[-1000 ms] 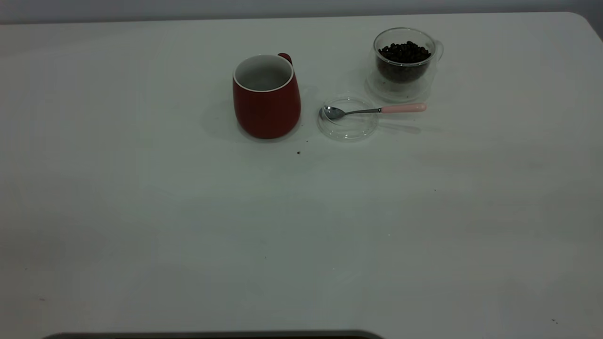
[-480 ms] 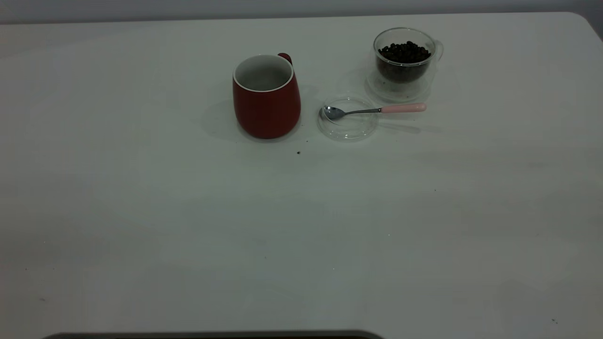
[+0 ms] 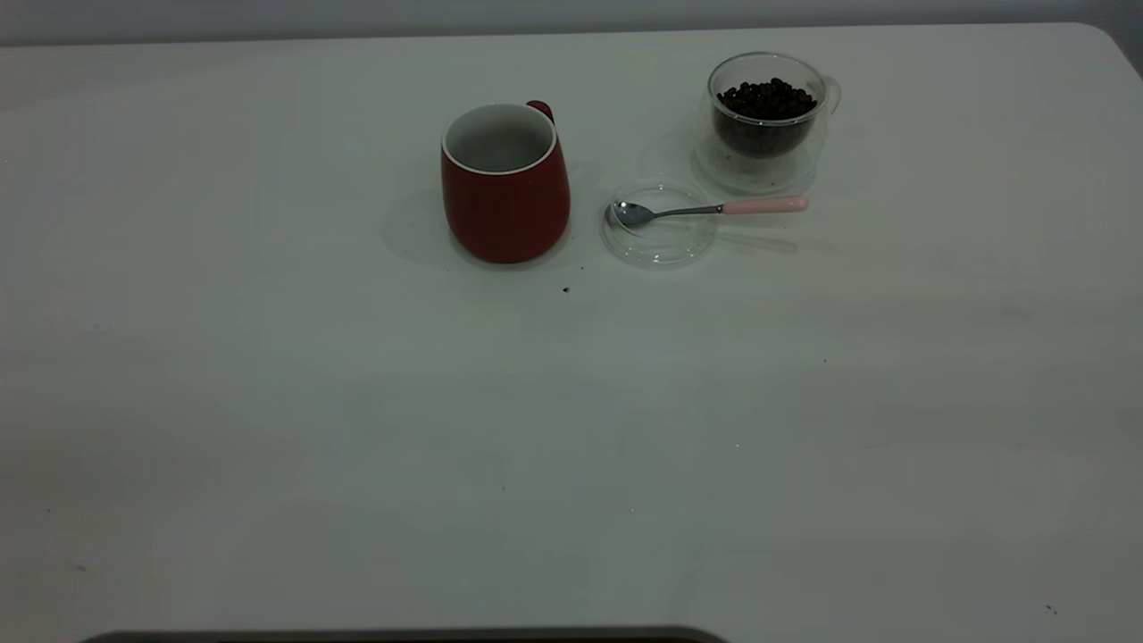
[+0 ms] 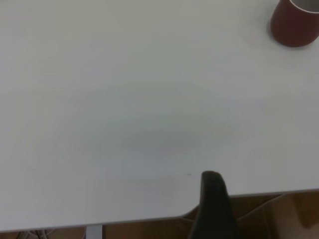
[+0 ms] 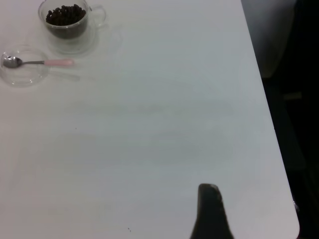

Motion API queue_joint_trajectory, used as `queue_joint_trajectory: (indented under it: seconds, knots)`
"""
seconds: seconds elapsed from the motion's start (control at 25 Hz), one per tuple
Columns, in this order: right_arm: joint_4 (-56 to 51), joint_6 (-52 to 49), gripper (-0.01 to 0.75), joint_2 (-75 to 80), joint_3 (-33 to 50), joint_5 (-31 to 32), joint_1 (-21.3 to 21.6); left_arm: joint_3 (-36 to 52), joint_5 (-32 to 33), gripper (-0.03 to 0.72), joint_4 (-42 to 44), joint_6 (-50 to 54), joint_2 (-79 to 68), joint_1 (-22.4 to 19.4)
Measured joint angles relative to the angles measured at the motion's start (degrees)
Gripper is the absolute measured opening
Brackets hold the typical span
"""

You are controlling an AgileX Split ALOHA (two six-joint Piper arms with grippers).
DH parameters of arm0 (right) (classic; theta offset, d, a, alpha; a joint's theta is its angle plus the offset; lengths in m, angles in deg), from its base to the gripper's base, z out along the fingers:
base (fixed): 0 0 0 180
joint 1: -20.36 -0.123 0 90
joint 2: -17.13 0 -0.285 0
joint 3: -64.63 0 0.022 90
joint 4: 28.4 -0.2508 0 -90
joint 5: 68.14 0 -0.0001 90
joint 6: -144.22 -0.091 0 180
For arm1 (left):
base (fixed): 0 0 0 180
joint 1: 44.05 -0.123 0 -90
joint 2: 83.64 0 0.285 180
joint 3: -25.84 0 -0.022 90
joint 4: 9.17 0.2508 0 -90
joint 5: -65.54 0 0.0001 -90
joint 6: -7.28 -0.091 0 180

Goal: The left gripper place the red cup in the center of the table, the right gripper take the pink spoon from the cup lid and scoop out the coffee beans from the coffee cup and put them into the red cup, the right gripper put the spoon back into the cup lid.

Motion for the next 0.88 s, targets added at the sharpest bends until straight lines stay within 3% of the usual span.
queue_joint_trajectory:
  seconds: [0.88]
  knots:
    - [0.1,0.0,0.572,-0.2,0.0,0.0,0.7,0.0,0.0,0.588,0.0,0.0,0.0,0.0]
